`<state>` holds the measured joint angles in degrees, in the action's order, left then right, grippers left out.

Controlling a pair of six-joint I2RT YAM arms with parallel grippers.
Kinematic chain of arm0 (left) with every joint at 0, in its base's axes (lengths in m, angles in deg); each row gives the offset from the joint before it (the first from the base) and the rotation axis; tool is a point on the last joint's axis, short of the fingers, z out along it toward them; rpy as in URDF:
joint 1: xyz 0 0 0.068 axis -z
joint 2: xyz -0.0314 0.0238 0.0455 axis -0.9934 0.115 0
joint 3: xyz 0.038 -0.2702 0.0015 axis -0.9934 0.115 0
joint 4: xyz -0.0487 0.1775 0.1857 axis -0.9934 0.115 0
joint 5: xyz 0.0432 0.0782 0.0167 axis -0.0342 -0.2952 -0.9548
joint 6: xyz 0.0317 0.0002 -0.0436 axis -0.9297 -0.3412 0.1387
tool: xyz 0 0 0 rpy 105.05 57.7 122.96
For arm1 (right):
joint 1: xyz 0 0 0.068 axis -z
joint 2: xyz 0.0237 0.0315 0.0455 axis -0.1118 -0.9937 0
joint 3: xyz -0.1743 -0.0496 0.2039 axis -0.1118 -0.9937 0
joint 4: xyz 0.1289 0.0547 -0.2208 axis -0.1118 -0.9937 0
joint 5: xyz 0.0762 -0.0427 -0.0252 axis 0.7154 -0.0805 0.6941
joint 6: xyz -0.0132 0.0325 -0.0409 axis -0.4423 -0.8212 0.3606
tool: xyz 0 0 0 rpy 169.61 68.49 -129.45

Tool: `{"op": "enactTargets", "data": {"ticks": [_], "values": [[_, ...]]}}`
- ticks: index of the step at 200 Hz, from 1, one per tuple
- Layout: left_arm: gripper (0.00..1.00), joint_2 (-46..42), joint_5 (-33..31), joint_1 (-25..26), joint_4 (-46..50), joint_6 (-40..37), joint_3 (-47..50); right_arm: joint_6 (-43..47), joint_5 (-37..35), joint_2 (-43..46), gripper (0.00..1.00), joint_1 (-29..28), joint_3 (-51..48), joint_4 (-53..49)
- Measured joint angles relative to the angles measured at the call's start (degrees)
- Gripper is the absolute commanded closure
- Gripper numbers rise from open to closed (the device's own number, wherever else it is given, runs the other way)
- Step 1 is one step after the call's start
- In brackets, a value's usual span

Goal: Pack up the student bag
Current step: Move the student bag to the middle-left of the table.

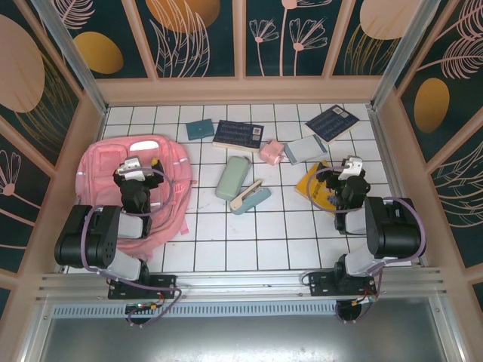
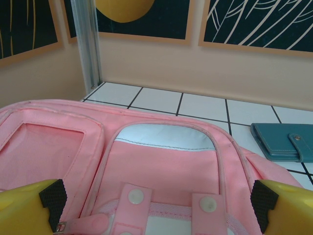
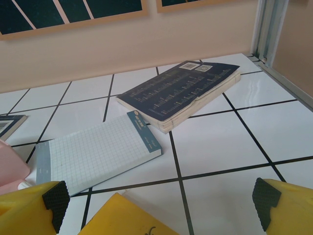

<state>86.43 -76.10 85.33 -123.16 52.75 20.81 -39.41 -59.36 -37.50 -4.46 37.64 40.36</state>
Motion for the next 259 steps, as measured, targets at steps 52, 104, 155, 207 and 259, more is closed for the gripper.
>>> {"op": "enactTargets", "data": {"ticks": [52,104,155,207,259], "values": [[0.02,0.0,0.0,0.0,0.0,0.0,0.0,0.0,0.0,0.0,0.01,0.0,0.0,0.0],[0.01,-1.1,-0.9,0.0,2.8,0.0,-0.6,0.0,0.1,0.0,0.01,0.0,0.0,0.0],[0.02,-11.3,-6.0,0.0,32.1,4.8,-20.5,-2.3,-1.7,6.4,0.01,1.0,10.5,-19.0],[0.02,-14.7,-6.8,-0.1,57.6,17.8,-37.5,-13.4,-0.3,16.3,0.01,3.4,19.5,-34.9],[0.12,-16.6,-1.9,-0.1,75.1,25.9,-36.6,-19.9,3.7,15.9,0.01,2.0,27.2,-45.5]]}}
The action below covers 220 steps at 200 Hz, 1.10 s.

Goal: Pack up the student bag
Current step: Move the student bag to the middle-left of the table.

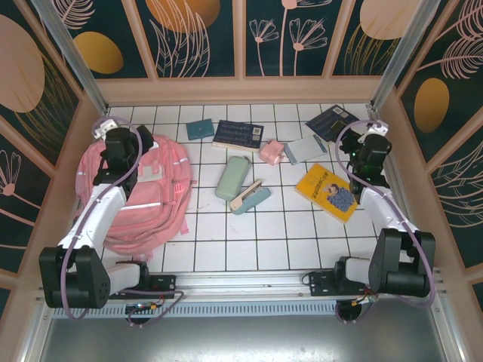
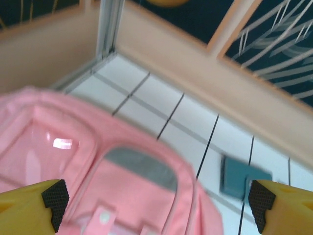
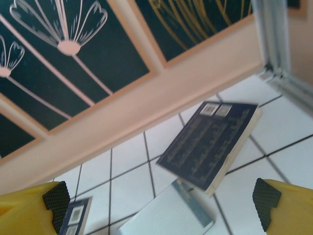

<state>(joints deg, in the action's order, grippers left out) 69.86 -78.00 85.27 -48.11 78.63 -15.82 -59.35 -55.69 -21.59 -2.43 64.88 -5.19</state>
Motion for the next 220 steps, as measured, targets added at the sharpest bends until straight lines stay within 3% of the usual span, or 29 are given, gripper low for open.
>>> {"op": "enactTargets", "data": {"ticks": [41,99,140,171,220], "values": [[0.38,-0.6,9.5,0.0,9.6,6.0,4.7,0.0,0.1,0.6,0.01,-5.6,0.5,-5.3],[0.41,-3.7,19.5,2.3,14.2,12.1,16.3,0.2,-1.9,3.1,0.01,-13.6,0.7,-8.6],[0.41,-1.1,21.5,6.7,7.5,17.1,19.7,0.5,-3.3,3.8,0.01,-17.6,0.7,-10.6],[0.40,4.3,25.7,11.7,-3.9,24.1,19.7,0.3,-4.8,3.8,0.01,-19.5,0.7,-11.2],[0.40,16.9,28.6,20.5,-13.8,32.6,11.2,0.1,-6.3,3.8,0.01,-22.2,0.7,-13.4]]}}
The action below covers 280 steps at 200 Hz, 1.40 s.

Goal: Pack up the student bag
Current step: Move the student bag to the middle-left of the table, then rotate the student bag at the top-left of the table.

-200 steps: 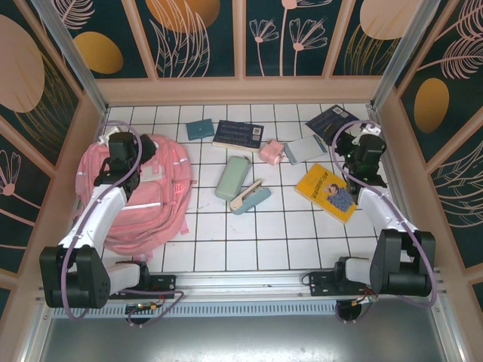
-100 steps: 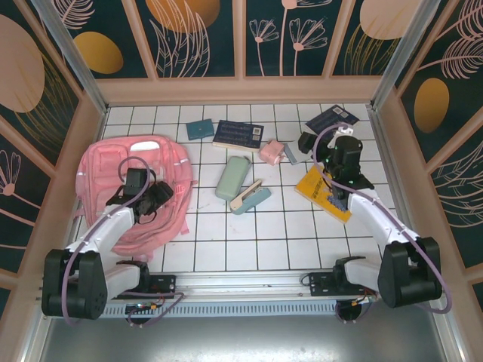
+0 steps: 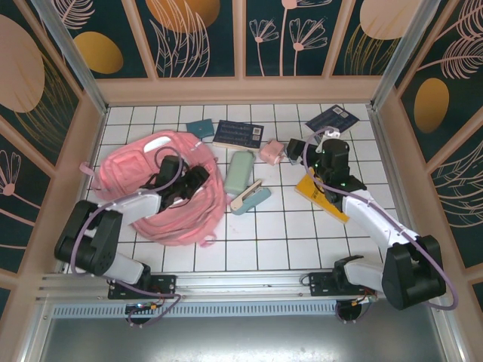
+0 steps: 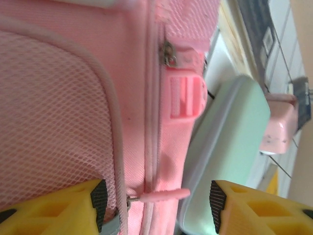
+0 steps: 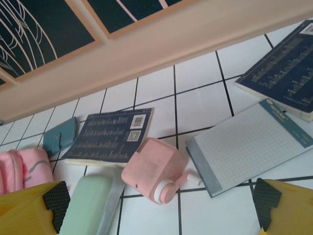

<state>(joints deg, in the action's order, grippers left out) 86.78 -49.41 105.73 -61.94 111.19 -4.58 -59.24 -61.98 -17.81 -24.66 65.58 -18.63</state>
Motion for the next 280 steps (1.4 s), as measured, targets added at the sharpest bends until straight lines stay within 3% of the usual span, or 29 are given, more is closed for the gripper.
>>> {"op": "enactTargets", "data": {"ticks": [43,99,135,158,189,205,280], "values": [[0.37,4.9,-0.5,3.2,2.0,1.0,-10.3,-0.4,0.2,-0.1,0.01,-2.8,0.0,-1.2],[0.32,0.9,-8.8,3.1,13.2,-6.3,-16.2,-0.4,0.1,-8.9,0.04,-13.7,4.3,-1.4],[0.35,-5.1,-16.5,2.7,22.3,-8.4,-15.0,0.4,2.5,-20.4,0.35,-17.3,12.7,-1.5],[0.37,-10.2,-21.2,2.2,27.6,-8.5,-12.3,0.9,6.0,-29.5,0.45,-18.3,21.3,-1.9],[0.42,-16.0,-26.4,1.0,34.7,-7.3,-7.8,1.6,9.2,-43.2,0.45,-18.9,34.9,-4.3],[0.42,-17.6,-28.3,0.4,37.6,-6.0,-5.8,1.7,10.0,-48.4,0.39,-18.9,39.8,-5.9],[0.50,-23.3,-29.3,-0.1,40.6,3.8,5.0,4.2,15.8,-69.7,0.37,-18.8,67.7,-16.2]]}}
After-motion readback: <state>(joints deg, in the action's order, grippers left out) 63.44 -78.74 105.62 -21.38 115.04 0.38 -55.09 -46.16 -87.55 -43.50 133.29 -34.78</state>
